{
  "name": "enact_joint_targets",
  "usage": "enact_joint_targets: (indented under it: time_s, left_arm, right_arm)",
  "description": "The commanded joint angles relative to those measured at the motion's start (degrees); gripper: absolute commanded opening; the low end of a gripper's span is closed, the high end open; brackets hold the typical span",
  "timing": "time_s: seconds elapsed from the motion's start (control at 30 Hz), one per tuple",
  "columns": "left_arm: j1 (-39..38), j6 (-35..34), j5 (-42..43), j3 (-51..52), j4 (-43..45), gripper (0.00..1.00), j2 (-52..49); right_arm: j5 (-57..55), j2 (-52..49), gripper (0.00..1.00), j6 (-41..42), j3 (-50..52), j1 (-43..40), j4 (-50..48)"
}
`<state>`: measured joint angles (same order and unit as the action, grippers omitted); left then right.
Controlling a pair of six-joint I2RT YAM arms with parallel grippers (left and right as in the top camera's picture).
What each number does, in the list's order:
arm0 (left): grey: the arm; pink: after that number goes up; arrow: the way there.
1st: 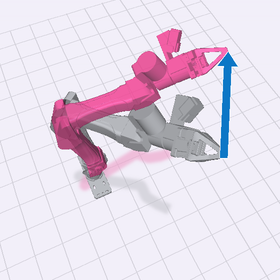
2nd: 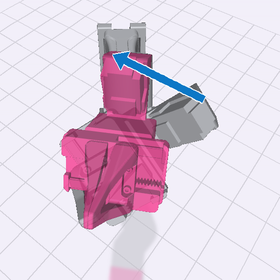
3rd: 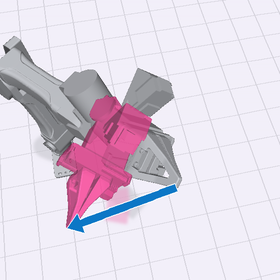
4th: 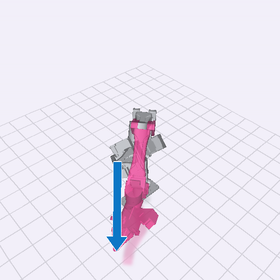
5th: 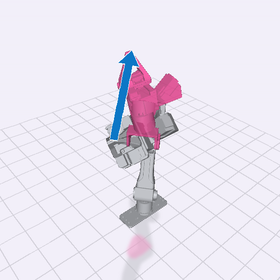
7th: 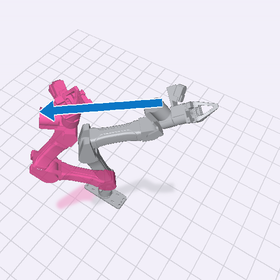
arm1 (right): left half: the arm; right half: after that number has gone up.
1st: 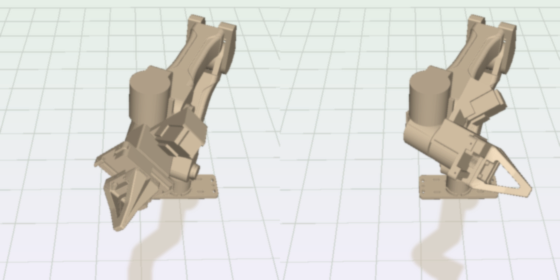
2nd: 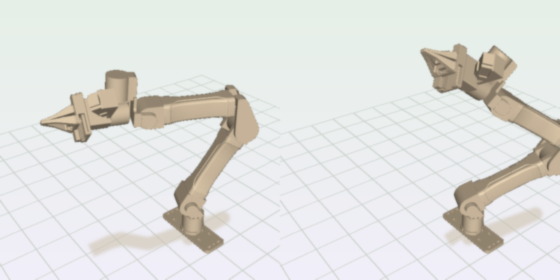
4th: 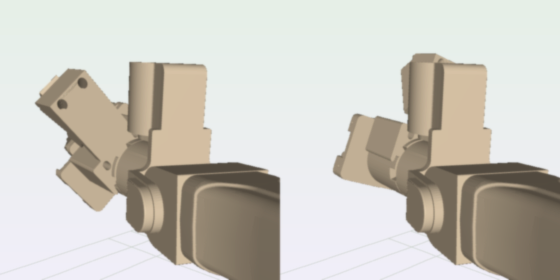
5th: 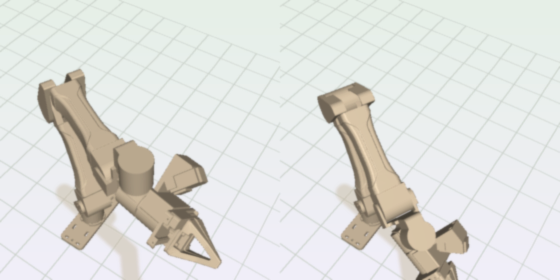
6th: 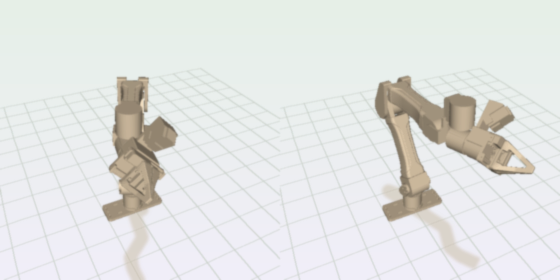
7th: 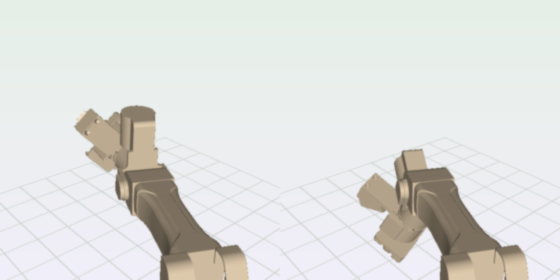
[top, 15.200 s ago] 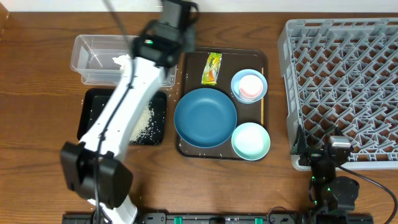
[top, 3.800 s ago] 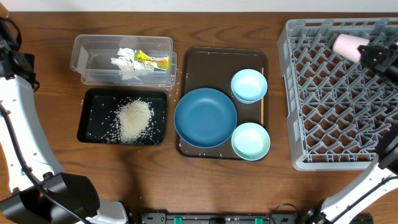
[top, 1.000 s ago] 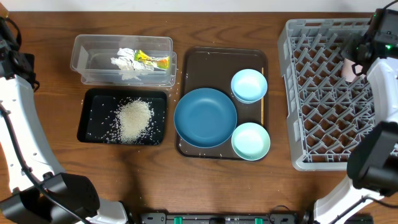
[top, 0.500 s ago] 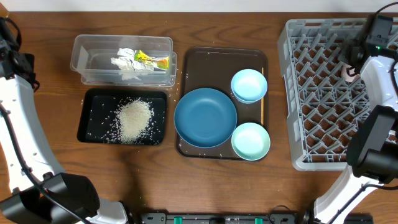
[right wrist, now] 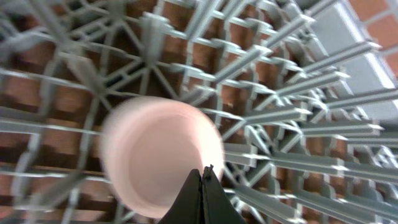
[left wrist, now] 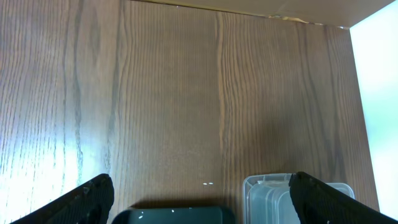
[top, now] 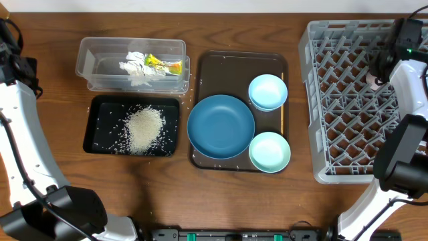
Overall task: Sort waste into correct bins and load items into the dishwasher rack
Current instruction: 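Open the right gripper and raise it off the pink cup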
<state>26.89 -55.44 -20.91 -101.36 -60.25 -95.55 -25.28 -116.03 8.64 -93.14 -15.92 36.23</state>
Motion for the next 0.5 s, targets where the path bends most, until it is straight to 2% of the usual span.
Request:
enact_joint_targets:
  time_s: [0.0,0.13,0.27,0.33,0.37,0.47]
  left_arm:
    - [0.1,0.5,-0.5,-0.1,-0.4,0.92,0.0]
    - [0.1,0.5,-0.5,-0.1,-0.4,0.92,0.0]
    - [0.1,0.5,-0.5,-0.1,-0.4,0.92,0.0]
    - [0.1,0.5,-0.5,-0.1,-0.4,0.92,0.0]
    - [0.1,0.5,-0.5,-0.1,-0.4,0.92,0.0]
    - [0.1,0.5,-0.5,-0.1,-0.4,0.92,0.0]
  right_arm:
    - [-2.5,4.8,0.01,1.7,0.6,0.1,0.6]
    - [15.0,11.0,0.12,1.6,0.6,1.3,0.8]
    - [43.5,17.0,0.4,-1.0,0.6,2.9,-1.4]
    - [53.0,18.5,0.56,-1.2,0.6,4.2,-4.0]
    - [55.5,19.0,0.6,-1.0,0.6,5.3,-4.8]
    - [55.0,19.4,0.6,0.5,0.6,9.6,-3.1]
